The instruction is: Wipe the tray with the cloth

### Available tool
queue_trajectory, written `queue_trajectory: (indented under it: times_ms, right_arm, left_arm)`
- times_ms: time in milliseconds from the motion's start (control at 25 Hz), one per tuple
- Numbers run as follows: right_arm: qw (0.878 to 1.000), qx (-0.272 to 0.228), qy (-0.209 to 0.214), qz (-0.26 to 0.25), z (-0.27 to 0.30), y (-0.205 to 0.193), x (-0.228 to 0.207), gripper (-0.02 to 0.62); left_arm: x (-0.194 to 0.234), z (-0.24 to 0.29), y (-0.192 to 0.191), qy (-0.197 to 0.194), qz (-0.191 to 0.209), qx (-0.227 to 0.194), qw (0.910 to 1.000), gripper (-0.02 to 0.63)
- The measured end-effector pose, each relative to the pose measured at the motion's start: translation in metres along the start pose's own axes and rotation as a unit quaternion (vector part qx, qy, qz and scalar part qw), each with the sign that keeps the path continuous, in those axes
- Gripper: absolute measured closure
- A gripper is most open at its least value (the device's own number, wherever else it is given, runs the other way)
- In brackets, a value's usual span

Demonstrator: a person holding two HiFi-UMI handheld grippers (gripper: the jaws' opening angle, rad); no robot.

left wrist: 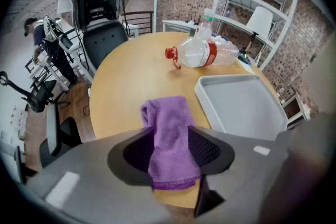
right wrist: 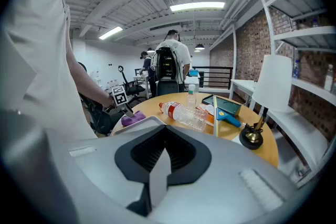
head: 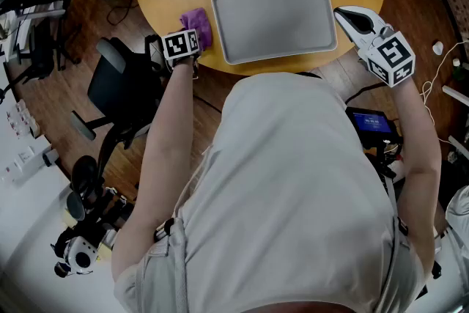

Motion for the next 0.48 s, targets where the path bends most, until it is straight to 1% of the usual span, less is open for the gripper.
queue_trajectory:
  times_ms: [120, 200, 240, 320, 400, 480]
  right_arm:
    - [1.0, 0.004, -0.009, 0.01, 0.0, -0.009, -0.007, 0.592]
    - [1.0, 0.006, -0.014, 0.016, 0.0, -0.014, -0.009, 0.592]
    - [1.0, 0.007, -0.016, 0.018, 0.0, -0.016, -0.009, 0.592]
    - [1.0, 0.008, -0.018, 0.021, -0.002, -0.021, -0.008, 0.592]
    - [1.0, 0.008, -0.018, 0.023, -0.003, -0.023, -0.01, 0.592]
    - [1.0, 0.004, -0.018, 0.023, -0.004, -0.023, -0.013, 0.592]
  left_arm:
    - [-0.002, 0.023, 0.004, 0.008, -0.003, 0.027, 0.9996, 0.403]
    - [-0.002, 0.032, 0.005, 0.014, -0.013, 0.029, 0.9994, 0.411]
    - [-0.003, 0.034, 0.005, 0.014, -0.021, 0.027, 0.9993, 0.426]
    - [-0.005, 0.035, 0.006, 0.005, -0.029, 0.027, 0.9992, 0.483]
    - [-0.006, 0.036, 0.008, -0.008, -0.027, 0.028, 0.9992, 0.499]
    - [-0.007, 0.031, 0.01, -0.023, -0.023, 0.016, 0.9993, 0.505]
Point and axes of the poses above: the fingertips, and each gripper's own axes: z forward along the fingers, x to its left, y out of its top, the point moved 7 cm from there along -z, backward along the fingers, and after that the axes turned 10 degrees about x, right-handed, at the moved point
